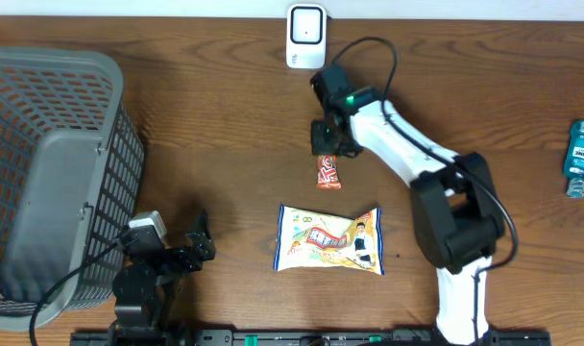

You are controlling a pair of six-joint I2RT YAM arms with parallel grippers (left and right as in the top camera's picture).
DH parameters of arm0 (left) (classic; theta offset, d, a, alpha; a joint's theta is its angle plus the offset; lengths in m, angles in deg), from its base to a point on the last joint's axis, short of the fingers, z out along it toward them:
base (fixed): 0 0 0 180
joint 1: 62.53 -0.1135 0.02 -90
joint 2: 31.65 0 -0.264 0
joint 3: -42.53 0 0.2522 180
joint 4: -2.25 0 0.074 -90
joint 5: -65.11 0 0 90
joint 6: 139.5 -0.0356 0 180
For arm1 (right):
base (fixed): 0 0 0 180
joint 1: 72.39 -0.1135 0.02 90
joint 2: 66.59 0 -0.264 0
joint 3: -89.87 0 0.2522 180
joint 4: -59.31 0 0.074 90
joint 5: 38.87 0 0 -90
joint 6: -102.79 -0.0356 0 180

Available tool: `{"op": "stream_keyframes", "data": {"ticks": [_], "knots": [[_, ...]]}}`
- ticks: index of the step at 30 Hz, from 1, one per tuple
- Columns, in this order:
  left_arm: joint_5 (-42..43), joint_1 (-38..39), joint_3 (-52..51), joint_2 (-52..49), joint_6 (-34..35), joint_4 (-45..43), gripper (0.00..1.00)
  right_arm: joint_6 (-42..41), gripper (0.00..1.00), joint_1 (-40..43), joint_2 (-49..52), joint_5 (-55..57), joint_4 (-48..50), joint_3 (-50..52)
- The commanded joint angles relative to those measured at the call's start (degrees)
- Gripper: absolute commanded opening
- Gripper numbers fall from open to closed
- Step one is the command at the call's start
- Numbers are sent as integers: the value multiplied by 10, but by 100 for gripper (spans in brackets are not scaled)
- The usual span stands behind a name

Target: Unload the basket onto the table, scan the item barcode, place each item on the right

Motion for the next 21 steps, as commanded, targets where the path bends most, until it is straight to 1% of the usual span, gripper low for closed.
{"op": "stream_keyframes", "data": {"ticks": [1, 6, 14, 18, 21], "knots": [[5, -2, -3, 1, 6, 0, 98, 0, 1, -4, 15, -2, -14, 1], [5, -2, -3, 1, 5, 0, 98, 13, 1, 1, 26, 9, -18, -4], [5, -2, -3, 1, 6, 0, 98, 19, 1, 4, -28, -2, -136, -92], [5, -2, -3, 1, 5, 0, 98, 16, 1, -10, -31, -2, -173, -83], [5, -2, -3, 1, 6, 0, 98, 6, 1, -29, -26, -4, -149, -36]]}}
